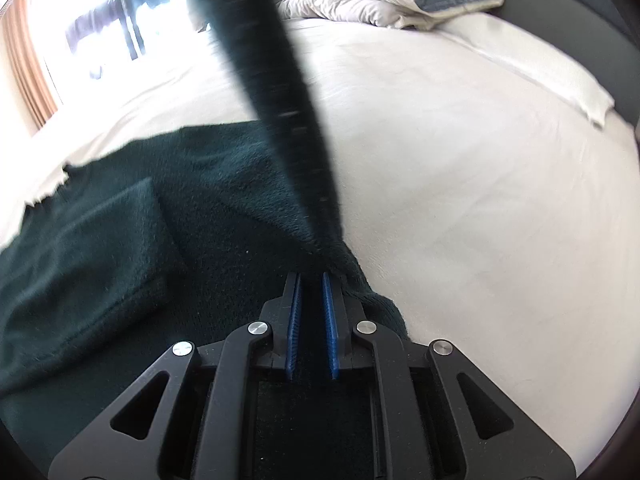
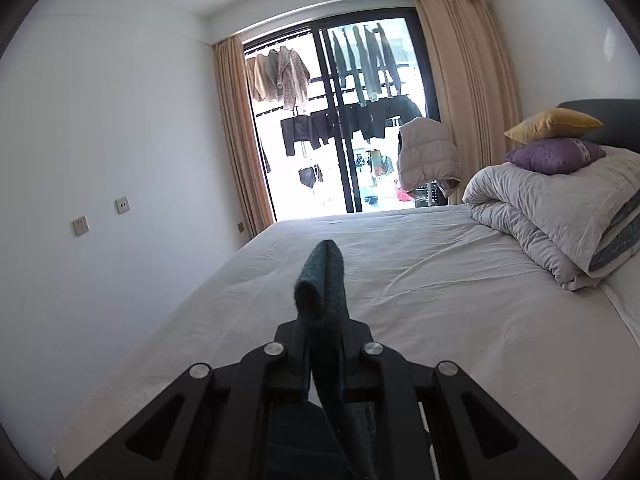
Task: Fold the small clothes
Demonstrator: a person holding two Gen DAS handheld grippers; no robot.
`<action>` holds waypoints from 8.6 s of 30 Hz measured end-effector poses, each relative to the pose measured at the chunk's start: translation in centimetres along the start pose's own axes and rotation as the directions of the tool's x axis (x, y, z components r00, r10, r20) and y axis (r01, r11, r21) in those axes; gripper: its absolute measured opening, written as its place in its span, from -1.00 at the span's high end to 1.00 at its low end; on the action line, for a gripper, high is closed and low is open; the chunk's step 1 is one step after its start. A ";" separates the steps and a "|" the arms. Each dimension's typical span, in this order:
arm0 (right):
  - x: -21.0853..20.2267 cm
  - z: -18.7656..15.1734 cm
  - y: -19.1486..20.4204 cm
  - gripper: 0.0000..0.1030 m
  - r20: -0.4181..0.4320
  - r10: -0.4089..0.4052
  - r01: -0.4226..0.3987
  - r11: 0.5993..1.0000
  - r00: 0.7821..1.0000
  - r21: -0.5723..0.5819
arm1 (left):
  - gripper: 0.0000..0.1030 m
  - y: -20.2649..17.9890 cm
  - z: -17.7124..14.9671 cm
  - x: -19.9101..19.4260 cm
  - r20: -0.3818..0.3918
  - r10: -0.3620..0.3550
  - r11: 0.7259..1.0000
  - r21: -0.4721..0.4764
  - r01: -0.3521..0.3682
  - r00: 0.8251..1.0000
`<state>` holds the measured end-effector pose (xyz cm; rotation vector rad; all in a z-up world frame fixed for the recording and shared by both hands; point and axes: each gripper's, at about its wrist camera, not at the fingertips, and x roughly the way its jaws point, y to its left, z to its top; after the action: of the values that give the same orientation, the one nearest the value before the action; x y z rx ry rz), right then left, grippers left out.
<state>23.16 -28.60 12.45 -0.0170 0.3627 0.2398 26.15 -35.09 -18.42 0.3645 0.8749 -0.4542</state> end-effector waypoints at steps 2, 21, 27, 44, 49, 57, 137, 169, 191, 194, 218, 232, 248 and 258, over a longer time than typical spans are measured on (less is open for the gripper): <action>1.3 -0.2 2.2 0.79 -0.035 0.000 -0.003 0.998 0.999 -0.066 | 0.82 -0.4 0.0 0.2 0.000 0.029 0.999 0.039 -0.029 1.000; 12.8 -17.6 25.6 0.80 -0.327 -0.035 -0.165 0.810 0.944 -0.562 | 0.82 -1.3 1.6 1.7 0.014 0.056 0.996 0.075 -0.057 0.998; 15.3 -23.5 27.7 0.80 -0.391 -0.075 -0.200 0.762 0.917 -0.615 | 0.82 -0.8 1.6 1.9 0.015 0.053 0.996 0.076 -0.054 0.998; 15.0 -19.2 27.2 0.80 -0.190 -0.155 0.033 0.851 0.970 -0.524 | 0.81 -0.1 0.0 0.1 0.029 -0.053 0.998 -0.016 0.053 0.998; 15.0 -17.9 26.6 0.79 -0.127 -0.163 0.089 0.885 0.978 -0.456 | 0.81 -0.3 -0.4 -0.2 0.036 -0.057 0.998 -0.024 0.058 0.998; 19.3 -24.0 28.3 0.25 -0.490 -0.089 -0.172 0.870 0.867 -0.463 | 0.80 -0.3 -0.8 -0.7 0.040 -0.069 0.996 -0.046 0.071 0.997; 2.9 -24.2 -8.5 0.10 -0.015 0.387 -0.204 0.516 0.922 0.832 | 0.67 25.4 -6.1 -4.8 0.018 0.073 0.955 -0.289 -0.065 0.997; 11.2 -25.8 -11.9 0.71 -0.262 0.154 0.121 0.598 0.953 0.792 | 0.67 29.8 -10.0 -10.1 0.005 0.203 0.907 -0.377 -0.186 0.979; 6.1 -24.6 -9.9 -0.07 -0.071 0.319 -0.126 0.556 0.945 0.821 | 0.66 31.1 -13.5 -10.7 -0.014 0.355 0.880 -0.334 -0.339 0.935; 7.9 -26.7 -10.2 -0.18 -0.160 0.333 -0.051 0.542 0.929 0.839 | 0.66 31.4 -13.4 -10.5 -0.011 0.339 0.880 -0.348 -0.322 0.941; 2.7 -25.8 -7.1 0.48 -0.472 0.005 0.174 0.926 0.882 0.336 | 0.66 30.2 -12.8 -9.4 -0.032 0.406 0.870 -0.294 -0.397 0.913; 5.3 -26.5 -2.2 0.89 -0.488 -0.350 0.325 0.935 0.799 -0.139 | 0.66 30.7 -13.2 -9.6 -0.018 0.388 0.873 -0.315 -0.374 0.921; 4.8 -34.1 7.7 0.82 -0.124 -0.664 0.165 0.356 0.738 -0.920 | 0.66 31.7 -13.6 -10.0 0.003 0.336 0.878 -0.364 -0.312 0.942; 0.3 -29.9 5.5 0.30 -0.291 -0.586 0.082 0.526 0.756 -0.846 | 0.66 31.7 -13.6 -10.1 0.002 0.341 0.877 -0.361 -0.317 0.940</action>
<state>11.71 -24.94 -15.47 -1.1028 0.8049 -0.0476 28.22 0.61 -14.59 0.1567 0.7929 0.0140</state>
